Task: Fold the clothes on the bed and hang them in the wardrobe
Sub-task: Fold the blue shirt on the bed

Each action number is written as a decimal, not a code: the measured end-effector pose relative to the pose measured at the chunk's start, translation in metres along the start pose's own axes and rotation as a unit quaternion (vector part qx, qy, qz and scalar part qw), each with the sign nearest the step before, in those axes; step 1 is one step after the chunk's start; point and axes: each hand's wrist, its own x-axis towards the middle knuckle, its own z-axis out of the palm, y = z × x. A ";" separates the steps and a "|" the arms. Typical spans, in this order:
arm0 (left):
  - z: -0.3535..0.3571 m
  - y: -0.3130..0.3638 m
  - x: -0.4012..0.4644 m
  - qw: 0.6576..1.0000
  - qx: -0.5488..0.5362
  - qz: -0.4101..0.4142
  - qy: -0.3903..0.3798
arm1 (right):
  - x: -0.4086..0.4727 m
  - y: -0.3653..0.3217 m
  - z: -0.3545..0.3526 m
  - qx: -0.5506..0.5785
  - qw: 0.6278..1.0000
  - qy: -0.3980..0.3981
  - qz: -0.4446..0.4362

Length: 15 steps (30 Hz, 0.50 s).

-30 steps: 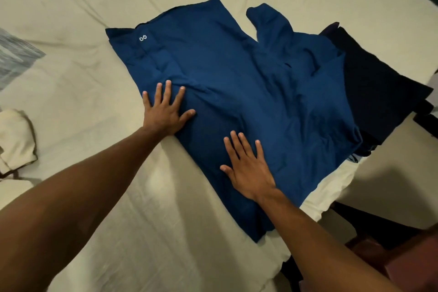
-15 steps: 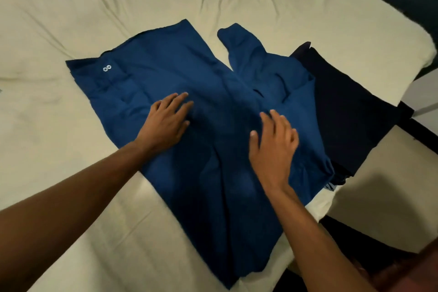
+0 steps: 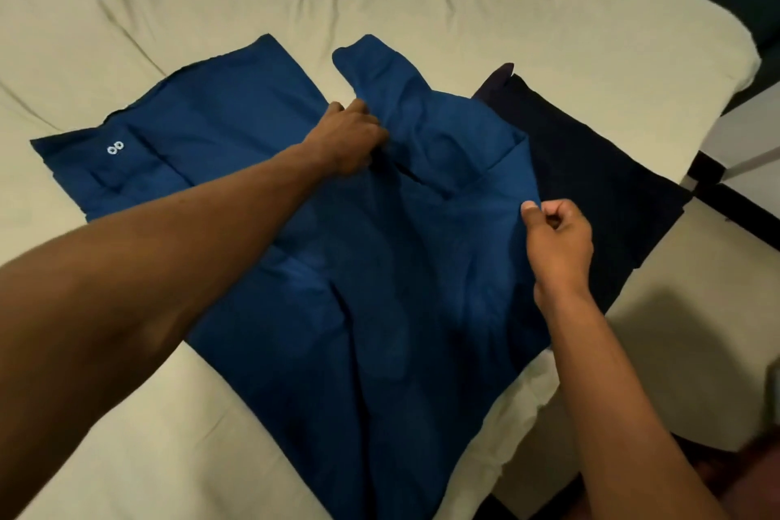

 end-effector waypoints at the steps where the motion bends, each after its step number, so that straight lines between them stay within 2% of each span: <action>1: -0.001 -0.001 -0.001 1.000 -0.005 0.006 0.011 | -0.002 0.001 -0.002 0.008 1.000 -0.001 -0.008; 6: 0.008 -0.008 -0.038 0.992 0.025 0.024 0.119 | -0.023 -0.005 -0.011 -0.004 0.997 -0.068 -0.035; 9: 0.020 -0.009 -0.073 0.980 0.049 0.028 0.190 | -0.051 -0.017 -0.019 -0.022 0.985 -0.085 -0.146; 12: 0.036 -0.006 -0.110 0.972 0.064 0.020 0.227 | -0.098 -0.022 -0.019 -0.100 0.944 -0.079 -0.305; 15: 0.057 -0.004 -0.148 0.973 0.058 -0.017 0.223 | -0.157 -0.008 -0.004 -0.229 0.869 -0.118 -0.423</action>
